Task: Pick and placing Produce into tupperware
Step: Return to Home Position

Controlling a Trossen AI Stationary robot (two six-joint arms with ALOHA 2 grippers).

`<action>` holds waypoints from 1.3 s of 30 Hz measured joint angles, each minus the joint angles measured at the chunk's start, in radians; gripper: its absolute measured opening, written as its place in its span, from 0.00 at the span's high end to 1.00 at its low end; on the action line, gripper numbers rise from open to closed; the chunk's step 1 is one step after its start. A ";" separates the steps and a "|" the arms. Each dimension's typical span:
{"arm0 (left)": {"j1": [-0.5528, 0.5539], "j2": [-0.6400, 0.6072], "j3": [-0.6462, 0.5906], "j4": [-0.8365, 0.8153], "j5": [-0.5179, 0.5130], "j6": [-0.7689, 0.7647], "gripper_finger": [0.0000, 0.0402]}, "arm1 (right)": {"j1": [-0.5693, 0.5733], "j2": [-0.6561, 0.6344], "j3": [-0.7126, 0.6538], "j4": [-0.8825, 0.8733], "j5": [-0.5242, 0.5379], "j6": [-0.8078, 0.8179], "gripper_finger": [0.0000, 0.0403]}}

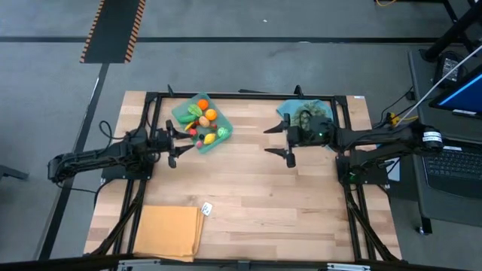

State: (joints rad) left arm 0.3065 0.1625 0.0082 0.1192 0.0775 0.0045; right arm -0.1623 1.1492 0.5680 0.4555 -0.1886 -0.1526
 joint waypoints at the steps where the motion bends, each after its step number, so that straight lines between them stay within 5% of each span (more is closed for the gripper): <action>1: 0.000 0.001 0.000 -0.007 0.000 -0.003 0.54 | 0.000 0.000 -0.026 0.065 0.000 0.010 0.24; 9: 0.000 0.001 0.000 -0.007 0.000 0.001 0.54 | -0.013 0.000 -0.150 0.399 0.006 0.067 0.24; 29: 0.001 0.001 0.000 -0.006 0.000 0.002 0.54 | 0.008 -0.011 -0.146 0.319 0.015 0.229 0.24; 39: 0.001 0.001 0.000 -0.003 -0.001 0.003 0.54 | 0.179 -0.463 -0.370 0.184 0.101 0.119 0.24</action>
State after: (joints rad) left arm 0.3071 0.1633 0.0082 0.1160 0.0769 0.0074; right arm 0.0166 0.6859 0.1976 0.6399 -0.0872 -0.0340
